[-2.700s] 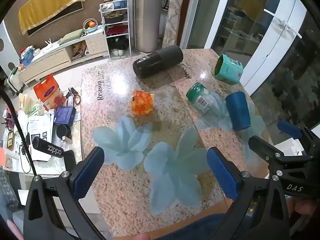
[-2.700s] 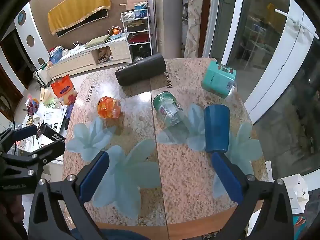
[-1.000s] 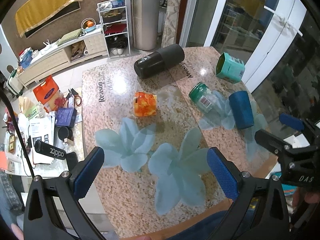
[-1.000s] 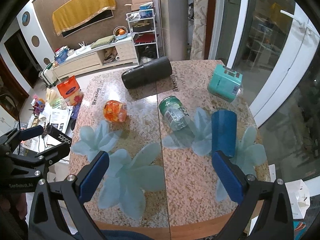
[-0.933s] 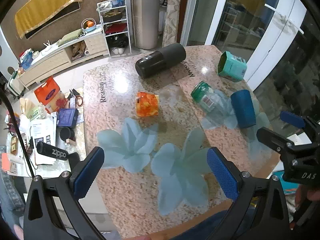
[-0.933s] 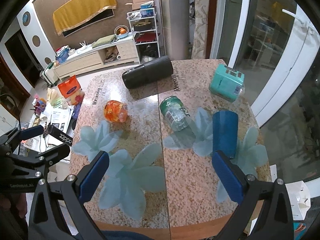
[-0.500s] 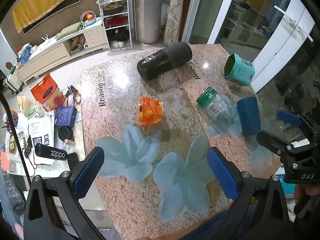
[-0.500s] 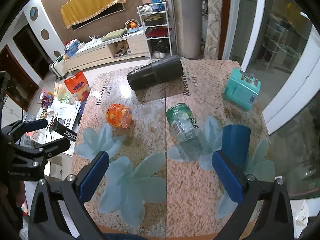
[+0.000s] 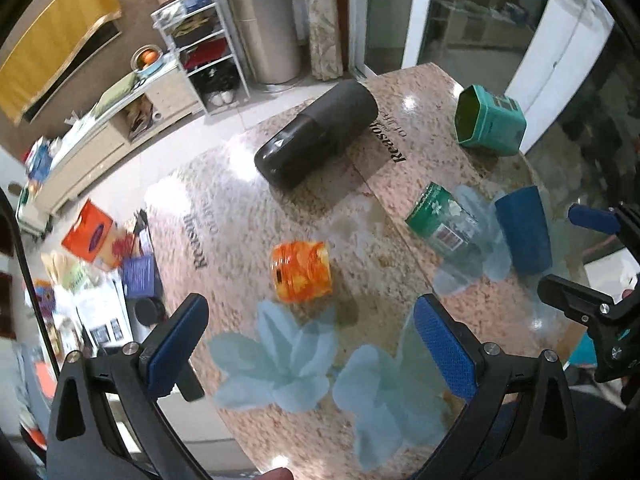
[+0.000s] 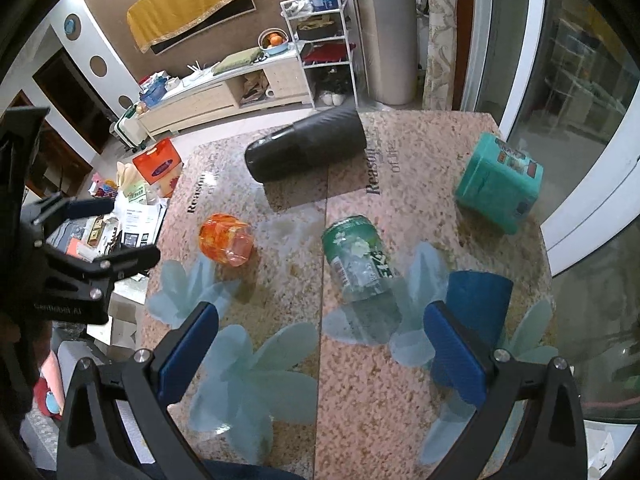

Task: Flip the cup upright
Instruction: 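Move the left gripper toward the black tumbler lying on its side, then close the left gripper around the black tumbler's base end, then lift the black tumbler with the left gripper toward the right gripper, then grasp the tumbler with the right gripper while the left gripper releases it, then rotate the tumbler with the right gripper until its opening faces up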

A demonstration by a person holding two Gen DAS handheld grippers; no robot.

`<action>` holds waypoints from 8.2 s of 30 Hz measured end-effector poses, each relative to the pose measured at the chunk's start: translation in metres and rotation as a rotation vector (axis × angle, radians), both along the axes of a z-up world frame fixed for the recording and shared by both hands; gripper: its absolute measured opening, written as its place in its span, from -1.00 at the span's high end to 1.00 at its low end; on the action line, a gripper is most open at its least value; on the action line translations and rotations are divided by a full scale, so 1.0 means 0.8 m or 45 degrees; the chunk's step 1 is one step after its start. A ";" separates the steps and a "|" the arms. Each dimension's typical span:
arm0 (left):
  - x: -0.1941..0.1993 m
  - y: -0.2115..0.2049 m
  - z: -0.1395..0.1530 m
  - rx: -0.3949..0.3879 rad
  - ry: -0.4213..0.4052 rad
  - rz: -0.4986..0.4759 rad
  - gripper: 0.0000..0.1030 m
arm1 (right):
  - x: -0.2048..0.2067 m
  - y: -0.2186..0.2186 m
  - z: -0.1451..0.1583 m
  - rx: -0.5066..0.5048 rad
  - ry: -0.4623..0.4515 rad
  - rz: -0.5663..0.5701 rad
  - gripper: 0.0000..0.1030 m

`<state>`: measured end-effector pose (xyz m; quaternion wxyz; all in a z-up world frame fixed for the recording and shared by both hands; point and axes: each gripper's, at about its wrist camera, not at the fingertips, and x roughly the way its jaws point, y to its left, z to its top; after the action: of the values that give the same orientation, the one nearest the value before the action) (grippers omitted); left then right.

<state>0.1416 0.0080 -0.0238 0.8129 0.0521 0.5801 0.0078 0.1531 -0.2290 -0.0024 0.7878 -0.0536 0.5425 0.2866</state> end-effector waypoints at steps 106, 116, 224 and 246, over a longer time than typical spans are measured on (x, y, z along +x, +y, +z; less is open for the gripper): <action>-0.016 -0.014 -0.005 -0.086 0.159 -0.310 -0.55 | -0.085 -0.029 -0.012 0.056 0.019 -0.191 -1.00; -0.137 -0.068 -0.050 -0.182 0.274 -0.238 -0.55 | -0.140 -0.045 -0.010 0.057 0.029 -0.219 -1.00; -0.160 -0.033 -0.145 -0.168 0.256 0.082 -1.00 | -0.058 0.033 -0.132 -0.246 0.468 -0.431 -1.00; -0.131 -0.039 -0.180 -0.226 0.327 0.058 -1.00 | -0.040 0.036 -0.199 -0.262 0.632 -0.428 -0.55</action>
<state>0.0369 -0.0231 -0.1681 0.7329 -0.0324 0.6788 -0.0317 0.1210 -0.2001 -0.1614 0.6581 0.0289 0.7457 0.1003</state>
